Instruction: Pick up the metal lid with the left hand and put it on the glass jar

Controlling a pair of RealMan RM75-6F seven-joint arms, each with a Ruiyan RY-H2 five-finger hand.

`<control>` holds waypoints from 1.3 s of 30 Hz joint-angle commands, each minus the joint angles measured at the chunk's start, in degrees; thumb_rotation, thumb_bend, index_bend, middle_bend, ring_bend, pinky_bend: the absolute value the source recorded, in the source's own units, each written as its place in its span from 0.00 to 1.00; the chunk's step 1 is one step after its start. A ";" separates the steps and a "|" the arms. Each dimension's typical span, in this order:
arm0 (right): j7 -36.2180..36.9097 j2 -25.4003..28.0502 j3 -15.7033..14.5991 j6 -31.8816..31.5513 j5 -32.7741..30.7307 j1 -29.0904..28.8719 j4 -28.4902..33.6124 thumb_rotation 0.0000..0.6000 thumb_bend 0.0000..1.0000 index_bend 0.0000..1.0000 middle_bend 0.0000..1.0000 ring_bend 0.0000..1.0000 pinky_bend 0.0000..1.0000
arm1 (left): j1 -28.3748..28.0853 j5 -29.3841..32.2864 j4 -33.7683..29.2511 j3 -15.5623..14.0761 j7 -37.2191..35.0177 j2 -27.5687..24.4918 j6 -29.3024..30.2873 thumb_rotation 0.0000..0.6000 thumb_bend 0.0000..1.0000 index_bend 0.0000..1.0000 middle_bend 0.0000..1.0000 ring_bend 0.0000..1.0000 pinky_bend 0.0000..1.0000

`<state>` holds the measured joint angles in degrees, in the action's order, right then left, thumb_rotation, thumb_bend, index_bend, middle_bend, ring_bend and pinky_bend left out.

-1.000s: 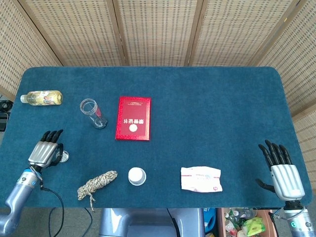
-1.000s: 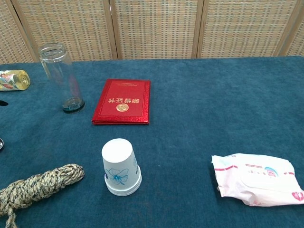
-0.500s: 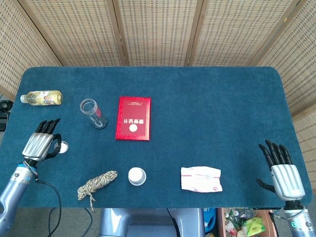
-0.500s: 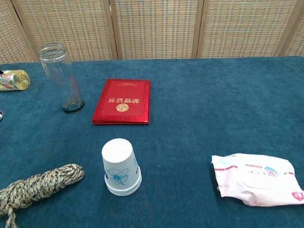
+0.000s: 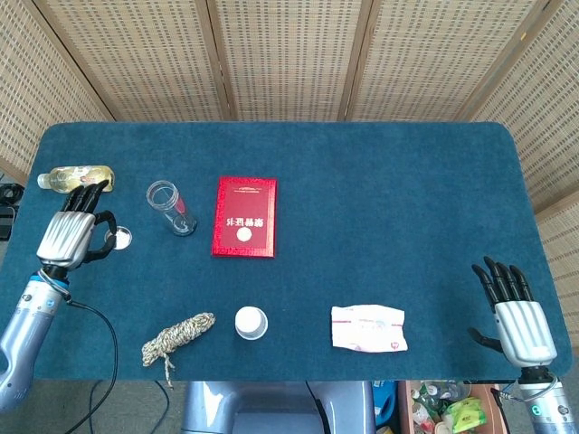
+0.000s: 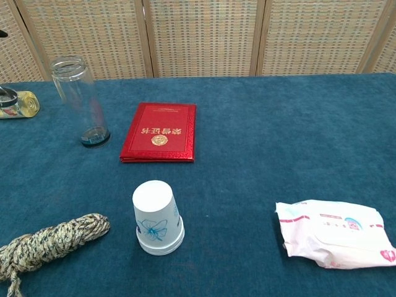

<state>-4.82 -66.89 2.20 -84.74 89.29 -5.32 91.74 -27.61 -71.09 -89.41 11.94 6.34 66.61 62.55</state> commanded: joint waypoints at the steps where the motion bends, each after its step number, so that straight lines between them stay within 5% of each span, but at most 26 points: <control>1: 0.15 -0.01 0.06 0.23 -0.22 -0.08 -0.11 1.00 0.00 0.07 0.00 0.00 0.00 | -1.45 1.71 -1.88 1.69 0.64 -1.13 -0.75 1.00 0.43 0.68 0.00 0.00 0.00; 18: 0.46 -0.88 -0.05 2.84 -1.65 -0.97 -1.44 1.00 0.00 0.07 0.00 0.00 0.00 | -9.88 13.10 -3.81 8.27 6.04 -0.53 -4.61 1.00 0.43 0.68 0.00 0.00 0.00; 39: 1.37 -1.42 0.53 4.45 -4.03 -1.44 -3.01 1.00 0.00 0.07 0.00 0.00 0.00 | -15.37 19.22 2.99 7.53 7.69 4.69 -7.67 1.00 0.43 0.68 0.00 0.00 0.00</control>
<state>-3.46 -68.31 2.72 -80.28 85.28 -6.77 88.73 -42.89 -51.95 -86.54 19.52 14.13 71.20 54.96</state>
